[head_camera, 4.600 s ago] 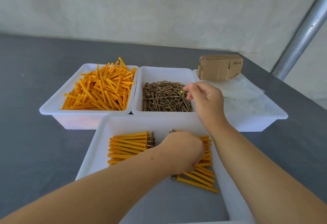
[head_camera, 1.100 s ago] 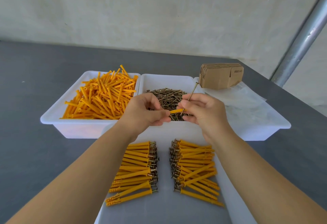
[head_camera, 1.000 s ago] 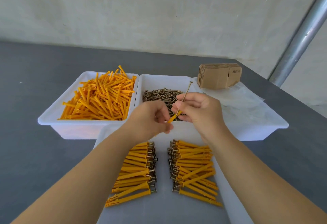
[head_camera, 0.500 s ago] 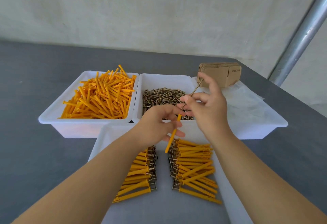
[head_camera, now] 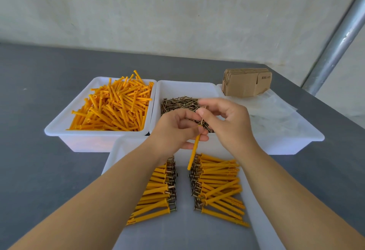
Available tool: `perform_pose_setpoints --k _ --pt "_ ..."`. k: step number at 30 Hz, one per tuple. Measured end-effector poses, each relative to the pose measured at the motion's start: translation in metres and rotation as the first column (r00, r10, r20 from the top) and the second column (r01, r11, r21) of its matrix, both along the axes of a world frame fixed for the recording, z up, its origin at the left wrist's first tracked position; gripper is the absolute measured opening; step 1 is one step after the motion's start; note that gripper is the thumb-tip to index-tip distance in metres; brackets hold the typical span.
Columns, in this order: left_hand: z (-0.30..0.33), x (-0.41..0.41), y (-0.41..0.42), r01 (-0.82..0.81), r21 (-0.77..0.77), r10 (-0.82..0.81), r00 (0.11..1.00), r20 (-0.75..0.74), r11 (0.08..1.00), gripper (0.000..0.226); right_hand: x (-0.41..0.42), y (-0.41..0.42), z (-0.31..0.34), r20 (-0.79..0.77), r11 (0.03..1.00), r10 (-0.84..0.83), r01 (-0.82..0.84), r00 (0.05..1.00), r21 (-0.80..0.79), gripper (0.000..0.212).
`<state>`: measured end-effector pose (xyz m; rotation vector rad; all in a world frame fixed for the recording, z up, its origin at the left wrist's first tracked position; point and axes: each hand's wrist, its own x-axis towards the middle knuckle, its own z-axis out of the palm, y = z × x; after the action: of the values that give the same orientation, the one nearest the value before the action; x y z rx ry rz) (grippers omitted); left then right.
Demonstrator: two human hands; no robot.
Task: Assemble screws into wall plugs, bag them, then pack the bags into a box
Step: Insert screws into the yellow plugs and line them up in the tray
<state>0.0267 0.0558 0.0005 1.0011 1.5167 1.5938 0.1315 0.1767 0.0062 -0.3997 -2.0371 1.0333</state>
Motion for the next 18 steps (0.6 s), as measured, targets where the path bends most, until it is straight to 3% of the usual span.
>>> perform_pose_setpoints --k 1,5,12,15,18 --pt "0.001 0.0 0.0 0.001 0.015 -0.001 1.0 -0.01 1.0 0.028 0.0 -0.001 0.0 0.002 1.0 0.017 -0.017 1.0 -0.015 0.014" --pt "0.006 0.0 -0.002 -0.007 0.085 0.018 0.991 -0.131 0.996 0.043 0.0 -0.004 0.004 -0.077 0.993 -0.047 0.038 0.996 -0.113 0.034" --pt "0.005 0.008 -0.002 0.082 0.018 -0.073 0.955 -0.288 0.996 0.008 0.008 0.019 -0.001 -0.169 0.941 -0.289 0.246 0.942 -0.232 0.025" --pt "0.004 0.009 0.0 0.084 0.009 -0.077 0.946 -0.315 0.996 0.01 0.009 0.025 -0.003 -0.171 0.922 -0.334 0.285 0.927 -0.261 0.028" --pt "0.005 0.016 0.0 0.091 -0.128 -0.142 0.862 -0.487 0.988 0.015 0.01 0.028 -0.004 -0.166 0.915 -0.349 0.297 0.922 -0.274 0.027"
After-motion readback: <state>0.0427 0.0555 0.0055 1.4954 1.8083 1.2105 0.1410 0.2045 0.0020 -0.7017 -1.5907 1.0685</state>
